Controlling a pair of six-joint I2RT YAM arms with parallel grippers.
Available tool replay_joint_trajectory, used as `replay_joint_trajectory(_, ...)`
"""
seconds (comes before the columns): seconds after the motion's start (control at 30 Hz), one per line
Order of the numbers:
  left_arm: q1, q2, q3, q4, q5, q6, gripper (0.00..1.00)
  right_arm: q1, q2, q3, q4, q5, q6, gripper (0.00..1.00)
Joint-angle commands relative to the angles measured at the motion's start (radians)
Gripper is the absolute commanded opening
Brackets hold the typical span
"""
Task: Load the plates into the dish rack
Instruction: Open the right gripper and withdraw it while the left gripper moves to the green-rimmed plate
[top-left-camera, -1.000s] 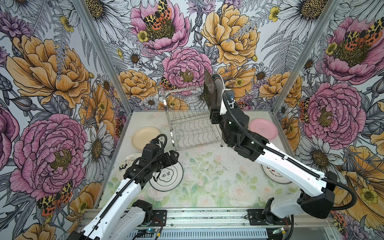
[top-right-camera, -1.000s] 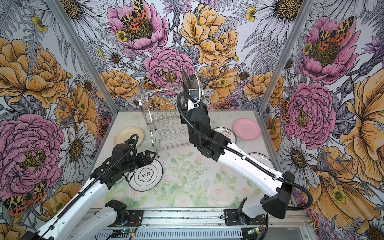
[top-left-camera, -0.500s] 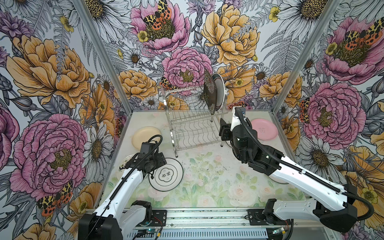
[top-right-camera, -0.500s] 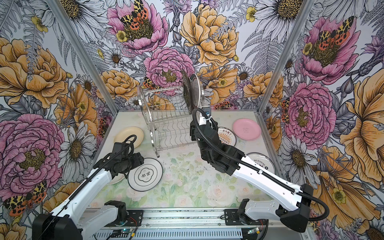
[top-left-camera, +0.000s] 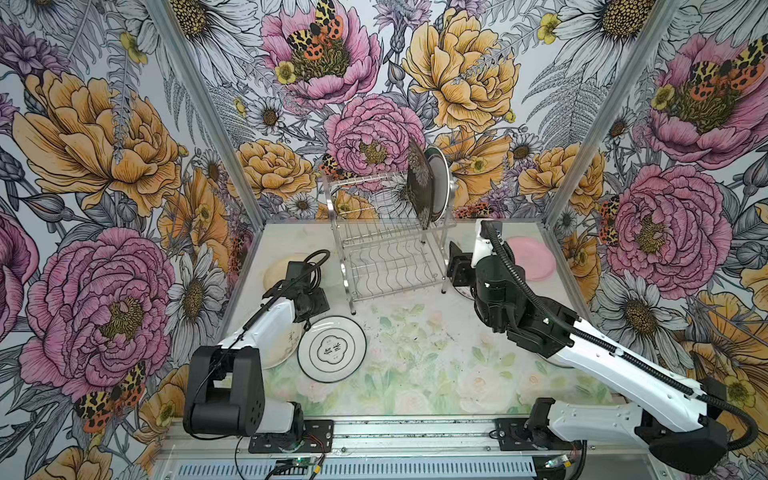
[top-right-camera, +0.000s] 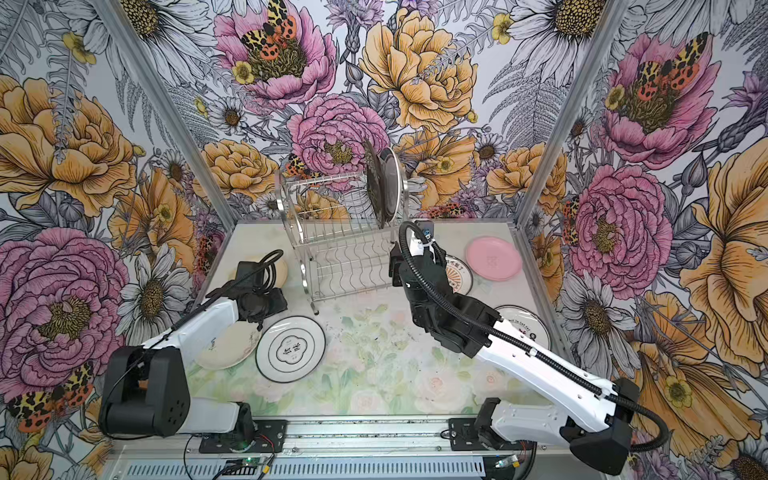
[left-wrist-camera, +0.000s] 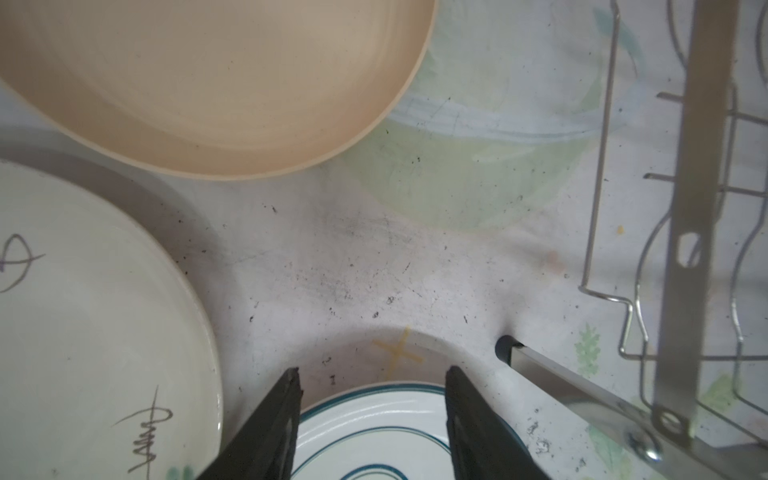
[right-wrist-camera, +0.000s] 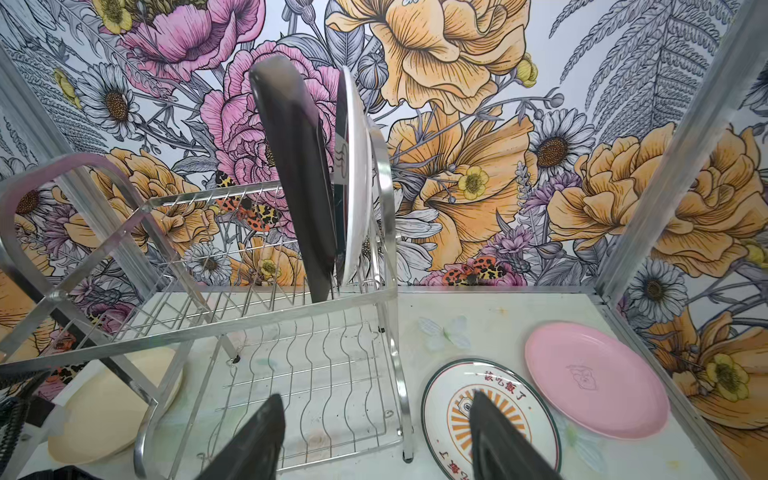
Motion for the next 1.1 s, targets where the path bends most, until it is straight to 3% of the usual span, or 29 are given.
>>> replay_joint_trajectory(0.0, 0.025, 0.040, 0.034, 0.028, 0.024, 0.034, 0.56, -0.014, -0.035, -0.011, -0.015, 0.021, 0.015, 0.70)
replay_joint_trajectory(0.27, 0.050, 0.110, 0.038, 0.027, 0.083, 0.022, 0.55, -0.028, -0.053, -0.026, -0.031, 0.015, 0.022, 0.72)
replay_joint_trajectory(0.67, 0.049, 0.147, 0.038, -0.044, 0.083, 0.006, 0.55, -0.042, -0.059, -0.032, -0.038, 0.002, 0.023, 0.72)
replay_joint_trajectory(1.07, 0.033, 0.109, 0.016, -0.085, 0.146, -0.030, 0.53, -0.048, -0.080, -0.048, -0.039, 0.005, 0.027, 0.73)
